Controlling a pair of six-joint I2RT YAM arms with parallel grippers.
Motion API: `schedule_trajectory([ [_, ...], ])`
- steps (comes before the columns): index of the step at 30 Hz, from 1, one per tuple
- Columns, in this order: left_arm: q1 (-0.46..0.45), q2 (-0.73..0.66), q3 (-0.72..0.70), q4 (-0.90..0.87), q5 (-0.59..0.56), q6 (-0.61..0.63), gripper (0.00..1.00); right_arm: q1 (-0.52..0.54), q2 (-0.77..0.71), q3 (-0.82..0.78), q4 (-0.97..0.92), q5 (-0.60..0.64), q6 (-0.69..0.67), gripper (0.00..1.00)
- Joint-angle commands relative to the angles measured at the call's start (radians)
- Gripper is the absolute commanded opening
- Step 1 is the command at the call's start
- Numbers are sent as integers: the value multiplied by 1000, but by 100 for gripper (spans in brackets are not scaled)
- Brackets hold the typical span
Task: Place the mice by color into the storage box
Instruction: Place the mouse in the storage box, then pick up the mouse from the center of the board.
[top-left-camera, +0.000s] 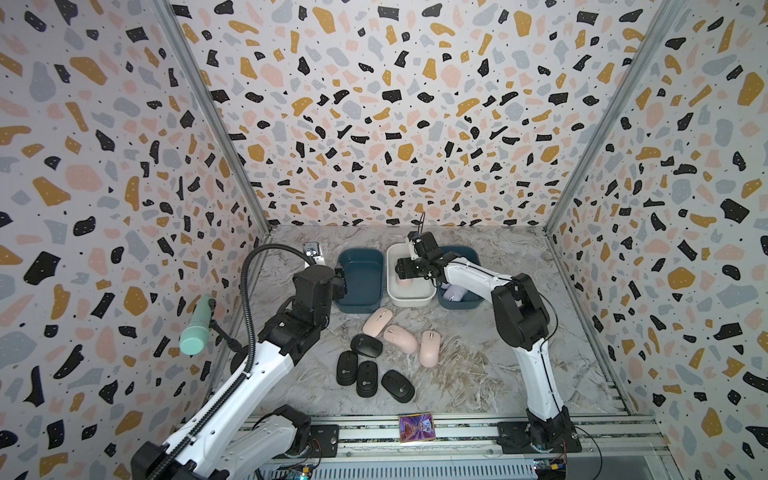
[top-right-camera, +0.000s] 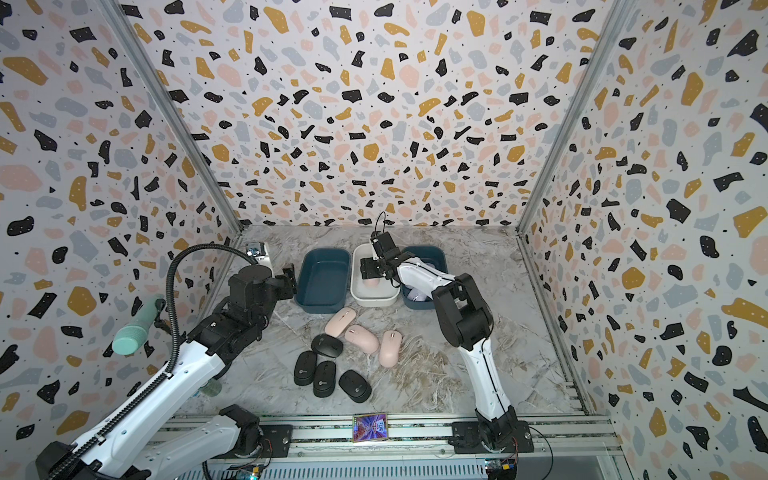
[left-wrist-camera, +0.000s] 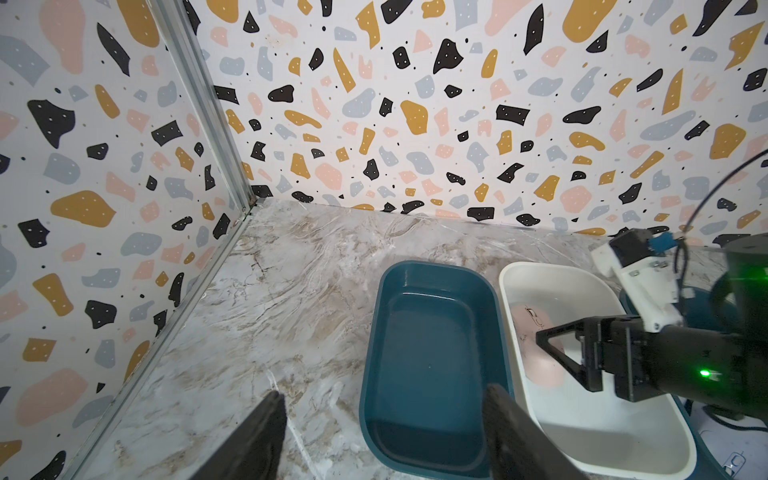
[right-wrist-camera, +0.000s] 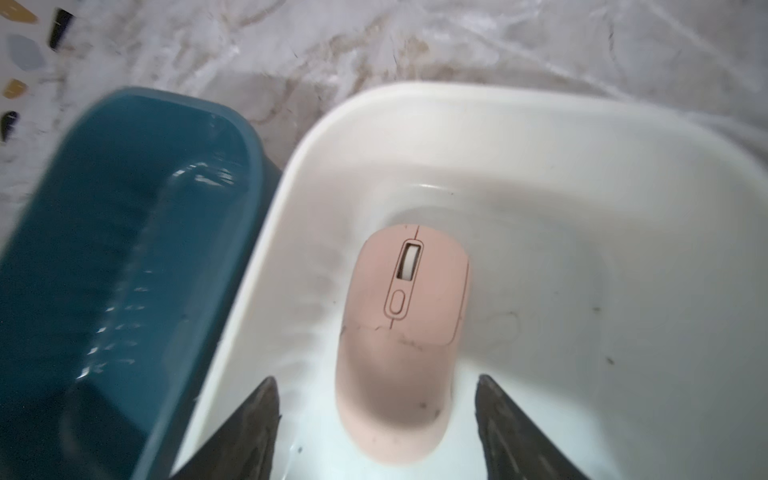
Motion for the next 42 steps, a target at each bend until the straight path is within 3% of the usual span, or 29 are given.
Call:
schedule_trajectory([
  [1, -6, -13, 10, 9, -1, -2, 73, -3, -171, -50, 53, 2, -12, 75],
  [12, -5, -33, -2, 34, 12, -28, 73, 41, -548, -466, 129, 30, 12, 75],
  [17, -6, -31, -9, 52, 15, -36, 73, 96, -686, -608, 92, 89, 34, 73],
  [22, -6, -27, -34, 83, 25, -50, 73, 184, -791, -716, -1, 225, 62, 74],
  [27, -6, -21, -61, 120, 21, -55, 73, 267, -816, -782, -102, 332, 134, 78],
  [35, -6, -1, -66, 140, 35, -54, 73, 295, -793, -874, -116, 322, 233, 80],
  [42, -6, 27, -62, 149, 38, -48, 73, 308, -712, -861, -111, 300, 256, 83],
])
